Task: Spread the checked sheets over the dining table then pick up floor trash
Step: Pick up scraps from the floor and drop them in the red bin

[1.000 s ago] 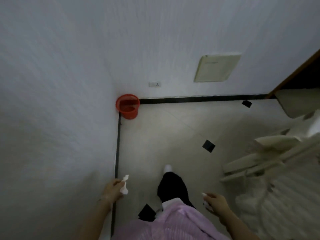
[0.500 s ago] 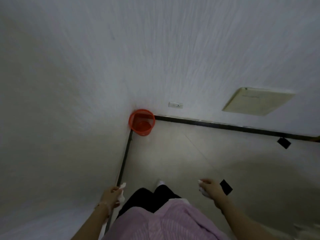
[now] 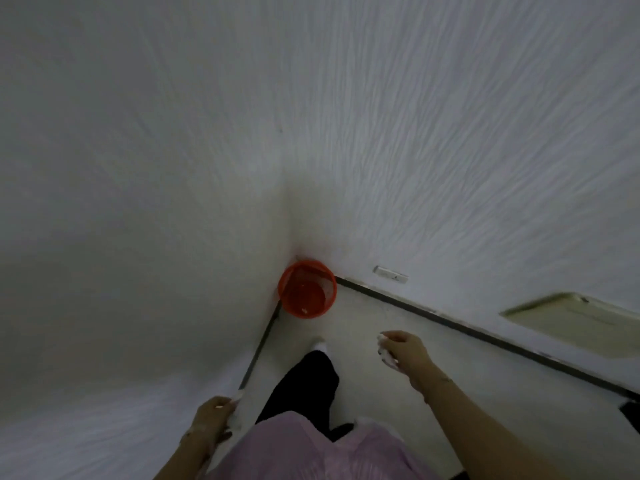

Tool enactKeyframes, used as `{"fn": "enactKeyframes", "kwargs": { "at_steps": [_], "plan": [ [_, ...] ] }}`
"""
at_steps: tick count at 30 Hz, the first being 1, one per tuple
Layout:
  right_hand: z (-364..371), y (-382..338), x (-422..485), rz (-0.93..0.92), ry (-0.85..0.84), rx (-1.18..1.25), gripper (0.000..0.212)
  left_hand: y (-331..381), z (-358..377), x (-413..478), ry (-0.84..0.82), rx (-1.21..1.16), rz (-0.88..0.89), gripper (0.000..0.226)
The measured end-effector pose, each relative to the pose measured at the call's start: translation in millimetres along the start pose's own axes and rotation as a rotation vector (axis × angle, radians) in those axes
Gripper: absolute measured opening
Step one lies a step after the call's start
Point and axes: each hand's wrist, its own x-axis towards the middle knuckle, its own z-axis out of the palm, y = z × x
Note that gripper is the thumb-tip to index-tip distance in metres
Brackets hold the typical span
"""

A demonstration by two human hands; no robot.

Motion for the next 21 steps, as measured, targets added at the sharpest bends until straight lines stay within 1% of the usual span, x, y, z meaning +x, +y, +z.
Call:
{"fn": "enactKeyframes", "kwargs": {
  "at_steps": [3,5,7,9,11,14,15,18,20,21],
  "plan": [
    [11.1,-34.6,34.1,0.060,-0.035,0.052,0.009,64.7,30.4,2.9,-0.060,-0.041,0.077,0.015],
    [21.5,-54.0,53.1,0.118,-0.069,0.110,0.008,102.5,51.9,4.4,-0.094,-0.066,0.141,0.019],
    [33.4,-66.9,74.6,0.161,-0.086,0.118,0.013,136.0,73.1,10.9,-0.120,-0.116,0.154,0.021],
    [45.8,-76.0,94.2,0.191,-0.103,0.101,0.015,161.2,91.7,24.6,-0.116,-0.201,0.132,0.019],
    [56.4,-83.5,116.8,0.219,-0.105,0.082,0.015,179.7,107.2,43.2,-0.087,-0.275,0.077,0.017],
    [67.9,-91.6,152.5,0.233,-0.120,0.070,0.028,199.6,124.4,66.2,-0.044,-0.343,0.037,0.011],
    [72.1,-96.5,161.1,0.260,-0.131,0.107,0.030,206.0,129.7,73.5,-0.045,-0.372,0.039,0.009],
    [80.0,-111.8,178.2,0.360,-0.186,0.235,0.020,222.7,143.1,93.3,-0.055,-0.399,0.041,0.015],
    [80.9,-121.6,179.9,0.375,-0.251,0.218,0.017,227.9,146.7,105.3,-0.064,-0.336,0.064,0.016],
    [80.1,-123.2,181.3,0.369,-0.268,0.194,0.015,229.0,146.1,108.2,-0.070,-0.304,0.076,0.020]
  ]
}}
